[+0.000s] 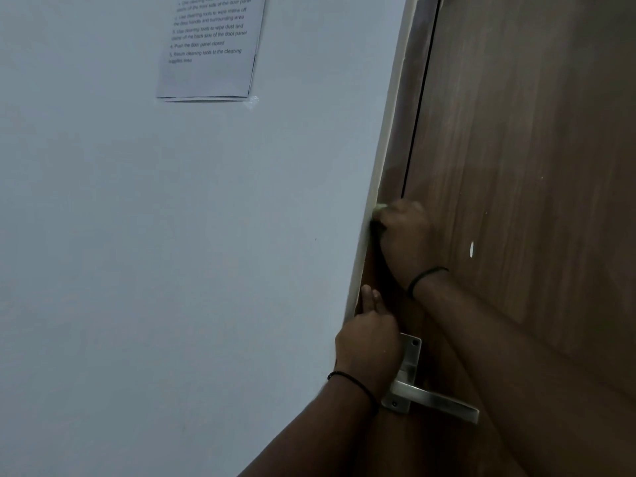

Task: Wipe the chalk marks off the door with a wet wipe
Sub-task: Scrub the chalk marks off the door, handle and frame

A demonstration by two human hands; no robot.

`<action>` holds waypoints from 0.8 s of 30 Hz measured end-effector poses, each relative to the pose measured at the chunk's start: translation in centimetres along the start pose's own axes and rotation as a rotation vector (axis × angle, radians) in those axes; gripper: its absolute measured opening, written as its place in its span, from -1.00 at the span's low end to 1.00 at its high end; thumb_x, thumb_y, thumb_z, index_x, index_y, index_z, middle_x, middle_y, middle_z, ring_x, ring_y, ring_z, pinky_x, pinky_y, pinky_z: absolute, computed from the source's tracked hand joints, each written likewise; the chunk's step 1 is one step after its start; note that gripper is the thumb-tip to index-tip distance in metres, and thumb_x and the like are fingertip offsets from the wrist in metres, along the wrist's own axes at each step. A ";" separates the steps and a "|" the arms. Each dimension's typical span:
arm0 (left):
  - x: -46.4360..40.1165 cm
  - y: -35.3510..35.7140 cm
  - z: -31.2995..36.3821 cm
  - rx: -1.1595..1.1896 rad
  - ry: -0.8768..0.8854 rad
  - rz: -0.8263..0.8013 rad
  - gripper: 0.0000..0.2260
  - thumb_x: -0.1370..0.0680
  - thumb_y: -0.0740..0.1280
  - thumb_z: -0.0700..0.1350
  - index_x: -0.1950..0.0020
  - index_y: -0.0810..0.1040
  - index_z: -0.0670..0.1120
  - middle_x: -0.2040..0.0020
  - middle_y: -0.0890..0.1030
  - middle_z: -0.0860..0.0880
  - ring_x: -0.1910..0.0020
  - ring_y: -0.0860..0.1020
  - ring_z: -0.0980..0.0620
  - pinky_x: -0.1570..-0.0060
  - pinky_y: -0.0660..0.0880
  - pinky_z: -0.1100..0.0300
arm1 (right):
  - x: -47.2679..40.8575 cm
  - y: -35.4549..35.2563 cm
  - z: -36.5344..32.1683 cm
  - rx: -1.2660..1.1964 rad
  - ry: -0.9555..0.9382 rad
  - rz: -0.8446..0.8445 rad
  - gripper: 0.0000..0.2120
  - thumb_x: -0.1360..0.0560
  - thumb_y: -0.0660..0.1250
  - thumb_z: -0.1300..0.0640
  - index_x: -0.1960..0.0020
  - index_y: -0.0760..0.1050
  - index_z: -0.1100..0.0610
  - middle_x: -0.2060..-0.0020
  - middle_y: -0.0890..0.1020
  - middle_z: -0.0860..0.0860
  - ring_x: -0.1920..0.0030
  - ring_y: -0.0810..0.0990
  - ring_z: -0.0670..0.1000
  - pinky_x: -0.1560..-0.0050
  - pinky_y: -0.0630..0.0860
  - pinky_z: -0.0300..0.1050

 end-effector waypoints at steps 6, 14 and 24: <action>0.1 0.0 0.1 -0.001 0.005 -0.023 -0.40 -0.59 0.12 -0.22 -0.57 -0.07 -0.20 -0.59 -0.05 -0.20 0.00 0.60 -0.15 0.23 0.43 0.10 | -5.1 -1.8 2.0 -0.014 0.046 0.014 -0.75 -0.59 0.19 0.33 -0.05 0.65 0.29 0.02 0.63 0.21 -0.02 0.56 0.17 -0.02 0.46 -0.05; 0.3 0.0 -0.1 -0.019 -0.002 0.011 -0.41 -0.59 0.11 -0.21 -0.57 -0.06 -0.19 -0.58 -0.01 -0.18 0.07 0.62 -0.12 0.24 0.43 0.12 | -3.3 -0.1 1.1 0.033 0.001 -0.036 -0.75 -0.55 0.19 0.38 -0.05 0.63 0.27 -0.01 0.58 0.17 -0.07 0.50 0.15 0.02 0.41 -0.08; 0.6 -0.2 0.0 -0.034 -0.011 -0.023 -0.42 -0.61 0.09 -0.21 -0.58 -0.08 -0.16 -0.59 -0.08 -0.16 -0.01 0.61 -0.10 0.11 0.53 0.07 | -5.8 -2.2 3.7 0.032 -0.009 -0.050 -0.77 -0.56 0.18 0.40 -0.03 0.61 0.32 -0.01 0.60 0.23 -0.06 0.54 0.19 -0.06 0.49 0.05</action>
Point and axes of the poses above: each hand's wrist, its own x-axis away from the middle knuckle, its own y-axis out of the palm, z = x × y, the point moved 10 cm from there along -x, towards the middle knuckle
